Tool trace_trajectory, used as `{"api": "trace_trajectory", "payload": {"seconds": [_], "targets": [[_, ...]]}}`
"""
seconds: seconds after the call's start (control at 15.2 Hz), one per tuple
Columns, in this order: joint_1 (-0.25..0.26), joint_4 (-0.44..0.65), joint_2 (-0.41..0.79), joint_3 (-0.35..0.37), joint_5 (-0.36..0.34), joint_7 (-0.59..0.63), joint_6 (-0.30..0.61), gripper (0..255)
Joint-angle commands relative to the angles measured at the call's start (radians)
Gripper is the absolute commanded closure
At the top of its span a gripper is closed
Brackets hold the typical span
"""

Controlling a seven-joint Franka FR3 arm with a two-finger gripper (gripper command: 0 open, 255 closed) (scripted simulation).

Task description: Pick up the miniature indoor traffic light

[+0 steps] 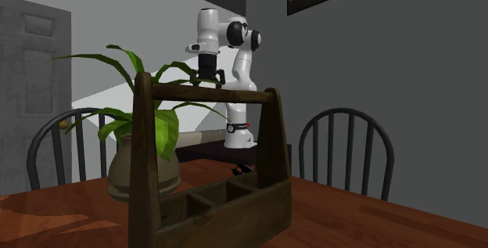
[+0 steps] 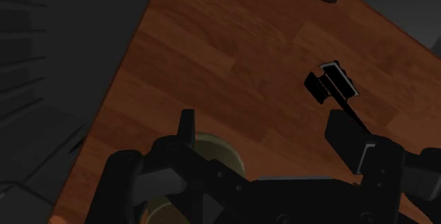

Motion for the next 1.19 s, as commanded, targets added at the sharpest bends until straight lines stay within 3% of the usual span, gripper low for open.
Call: {"api": "trace_trajectory", "payload": {"seconds": [0.0,0.46,1.12], "targets": [[0.013,0.02,0.064,0.029,-0.004,0.017,0.04,0],[0.051,0.114,0.307,0.119,-0.065,0.091,0.166,0],[0.146,0.328,0.679,0.182,-0.248,0.228,0.257,0]]}}
